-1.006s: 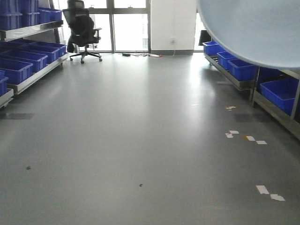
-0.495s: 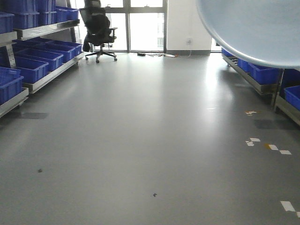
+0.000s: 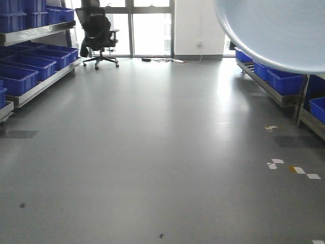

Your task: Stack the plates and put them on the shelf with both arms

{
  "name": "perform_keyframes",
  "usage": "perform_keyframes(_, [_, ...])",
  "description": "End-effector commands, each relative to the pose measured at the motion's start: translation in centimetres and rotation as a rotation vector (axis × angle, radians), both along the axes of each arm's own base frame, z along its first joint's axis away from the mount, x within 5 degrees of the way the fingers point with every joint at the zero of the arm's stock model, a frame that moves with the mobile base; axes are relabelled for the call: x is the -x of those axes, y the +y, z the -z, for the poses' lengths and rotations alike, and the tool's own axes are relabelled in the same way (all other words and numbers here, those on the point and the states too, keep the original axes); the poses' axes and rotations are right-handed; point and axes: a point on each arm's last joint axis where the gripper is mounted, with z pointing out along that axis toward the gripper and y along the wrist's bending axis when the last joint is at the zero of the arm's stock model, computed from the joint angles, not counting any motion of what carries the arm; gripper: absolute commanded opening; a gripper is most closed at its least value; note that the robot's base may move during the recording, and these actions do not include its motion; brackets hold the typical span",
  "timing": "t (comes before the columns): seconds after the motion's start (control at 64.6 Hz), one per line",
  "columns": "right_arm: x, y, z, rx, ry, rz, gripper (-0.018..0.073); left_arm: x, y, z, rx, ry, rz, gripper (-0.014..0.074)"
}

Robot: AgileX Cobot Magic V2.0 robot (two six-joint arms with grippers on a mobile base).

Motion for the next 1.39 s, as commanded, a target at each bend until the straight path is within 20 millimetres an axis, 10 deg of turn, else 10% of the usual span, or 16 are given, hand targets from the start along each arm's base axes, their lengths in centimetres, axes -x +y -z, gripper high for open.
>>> perform_keyframes(0.0, [-0.03, -0.30, -2.13, -0.010, -0.140, 0.030, 0.0048, -0.03, 0.09, -1.82, 0.031, -0.117, -0.010, 0.0083])
perform_keyframes(1.377, [-0.03, -0.30, -2.13, -0.010, -0.140, 0.030, 0.0048, -0.03, 0.09, -1.82, 0.031, -0.117, -0.010, 0.0083])
